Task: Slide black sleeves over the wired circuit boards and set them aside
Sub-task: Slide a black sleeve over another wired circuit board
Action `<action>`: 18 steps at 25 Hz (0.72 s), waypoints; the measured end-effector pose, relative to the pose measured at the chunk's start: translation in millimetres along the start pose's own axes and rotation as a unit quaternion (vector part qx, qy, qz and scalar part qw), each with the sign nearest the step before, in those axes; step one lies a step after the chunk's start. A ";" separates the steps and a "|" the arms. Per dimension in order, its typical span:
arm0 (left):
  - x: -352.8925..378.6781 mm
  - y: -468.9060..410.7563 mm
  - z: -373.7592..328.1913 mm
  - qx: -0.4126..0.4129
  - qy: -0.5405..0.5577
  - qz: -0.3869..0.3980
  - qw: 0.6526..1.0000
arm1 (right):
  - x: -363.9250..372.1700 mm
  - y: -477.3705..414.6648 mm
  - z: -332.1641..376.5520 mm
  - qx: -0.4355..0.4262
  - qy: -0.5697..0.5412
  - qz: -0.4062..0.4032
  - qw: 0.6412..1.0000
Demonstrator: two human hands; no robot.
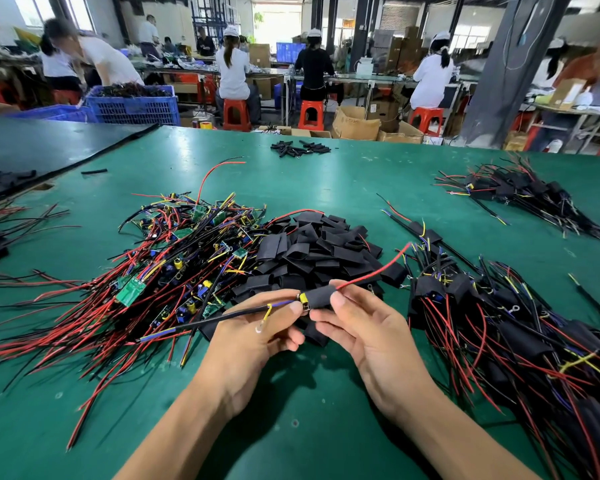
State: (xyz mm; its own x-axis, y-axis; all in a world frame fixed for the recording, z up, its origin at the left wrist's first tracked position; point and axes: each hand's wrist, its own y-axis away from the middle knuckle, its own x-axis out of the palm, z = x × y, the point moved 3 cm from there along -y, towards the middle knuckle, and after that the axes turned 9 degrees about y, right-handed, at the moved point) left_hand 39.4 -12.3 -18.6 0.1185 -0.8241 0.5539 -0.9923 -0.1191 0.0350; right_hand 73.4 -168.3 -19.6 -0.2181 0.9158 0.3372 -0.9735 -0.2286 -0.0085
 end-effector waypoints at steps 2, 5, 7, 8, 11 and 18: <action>-0.4 0.3 -1.0 0.004 0.001 -0.006 1.000 | 1.1 0.2 0.9 0.017 -0.009 -0.011 1.000; 0.2 0.7 -2.7 0.013 -0.016 -0.003 1.000 | 2.8 1.2 -1.8 0.037 -0.013 -0.012 0.999; -0.4 0.7 -3.0 0.018 -0.027 -0.005 0.999 | 4.7 2.6 -2.6 0.048 -0.024 0.004 0.999; -0.9 0.8 -3.3 0.020 -0.032 -0.007 0.999 | 5.4 3.0 -2.7 0.053 -0.028 0.010 0.998; -0.5 1.4 -2.6 0.029 -0.043 -0.014 0.999 | 6.3 4.1 -2.1 0.069 -0.034 0.022 0.997; -0.4 2.1 -5.8 0.082 -0.083 -0.038 0.992 | 5.3 4.1 -2.9 0.082 -0.065 0.016 0.994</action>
State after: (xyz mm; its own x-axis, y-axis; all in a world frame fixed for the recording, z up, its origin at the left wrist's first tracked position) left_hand 37.1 -9.0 -13.9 0.2099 -0.8879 0.4093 -0.9627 -0.2609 -0.0723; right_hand 68.1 -163.4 -20.5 -0.2277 0.8589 0.4588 -0.9396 -0.3174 0.1278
